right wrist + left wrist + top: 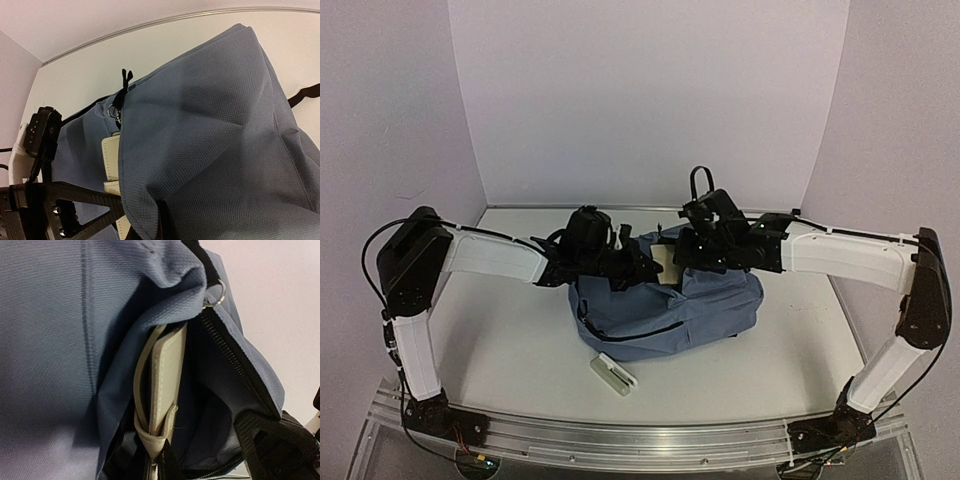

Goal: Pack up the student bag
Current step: Place the stationery in the student bag.

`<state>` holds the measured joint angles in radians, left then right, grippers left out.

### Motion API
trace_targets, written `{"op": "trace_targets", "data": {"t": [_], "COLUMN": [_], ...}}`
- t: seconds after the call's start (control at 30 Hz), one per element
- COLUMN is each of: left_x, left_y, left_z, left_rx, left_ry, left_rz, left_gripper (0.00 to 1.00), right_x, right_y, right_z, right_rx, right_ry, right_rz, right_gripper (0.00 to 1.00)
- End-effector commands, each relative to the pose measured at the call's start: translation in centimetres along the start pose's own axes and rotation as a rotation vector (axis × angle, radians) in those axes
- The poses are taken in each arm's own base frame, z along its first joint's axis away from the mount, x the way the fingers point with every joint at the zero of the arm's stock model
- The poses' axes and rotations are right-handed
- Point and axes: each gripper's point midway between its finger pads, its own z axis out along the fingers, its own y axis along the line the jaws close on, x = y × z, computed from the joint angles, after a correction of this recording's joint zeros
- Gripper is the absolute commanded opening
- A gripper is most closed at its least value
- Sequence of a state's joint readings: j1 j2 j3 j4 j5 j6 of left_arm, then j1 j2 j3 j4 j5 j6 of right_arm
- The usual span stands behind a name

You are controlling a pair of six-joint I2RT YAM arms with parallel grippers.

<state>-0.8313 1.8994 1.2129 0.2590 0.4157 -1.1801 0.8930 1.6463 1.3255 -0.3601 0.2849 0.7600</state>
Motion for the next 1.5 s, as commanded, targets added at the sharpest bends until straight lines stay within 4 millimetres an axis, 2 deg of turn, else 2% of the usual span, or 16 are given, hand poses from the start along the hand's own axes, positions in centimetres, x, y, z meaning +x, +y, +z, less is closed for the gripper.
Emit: {"op": "trace_targets", "data": {"t": [0.0, 0.17, 0.23, 0.4, 0.47, 0.53, 0.8, 0.97, 1.27, 1.37, 1.47], "left_x": [-1.4, -1.1, -1.2, -1.7, -1.9, -1.9, -1.2, -1.0, -0.6, -0.4, 0.0], "left_y": [-3.4, -2.0, -1.6, -1.0, -1.1, -0.8, 0.1, -0.4, -0.7, -0.7, -1.6], "left_z": [1.5, 3.2, 3.0, 0.7, -0.1, -0.6, 0.9, 2.0, 4.4, 5.1, 6.2], "left_rx": [0.063, 0.011, -0.021, -0.132, -0.155, -0.175, -0.185, -0.167, -0.158, -0.145, -0.094], "left_ry": [-0.093, -0.092, -0.099, -0.148, -0.161, -0.166, -0.111, -0.092, -0.057, -0.036, -0.011], "left_rz": [0.048, 0.062, 0.078, 0.137, 0.157, 0.165, 0.16, 0.177, 0.21, 0.217, 0.238], "left_gripper": [0.0, 0.02, 0.09, 0.37, 0.44, 0.46, 0.39, 0.31, 0.29, 0.22, 0.17], "right_x": [-3.1, -3.1, -3.2, -3.3, -3.3, -3.3, -3.3, -3.3, -3.2, -3.3, -3.3], "right_y": [3.9, 3.9, 3.9, 3.8, 3.8, 3.8, 3.9, 3.7, 3.7, 3.6, 3.5], "right_z": [-3.2, -3.2, -3.3, -3.5, -3.5, -3.4, -3.4, -3.5, -3.4, -3.5, -3.6], "right_rx": [-0.18, -0.181, -0.182, -0.182, -0.181, -0.18, -0.184, -0.179, -0.178, -0.176, -0.174], "right_ry": [-0.083, -0.084, -0.086, -0.093, -0.093, -0.092, -0.089, -0.093, -0.091, -0.095, -0.097], "right_rz": [0.07, 0.074, 0.075, 0.076, 0.076, 0.074, 0.072, 0.072, 0.071, 0.072, 0.072], "right_gripper": [0.0, 0.0, 0.0, 0.0, 0.0, 0.0, 0.0, 0.0, 0.0, 0.0, 0.0]}}
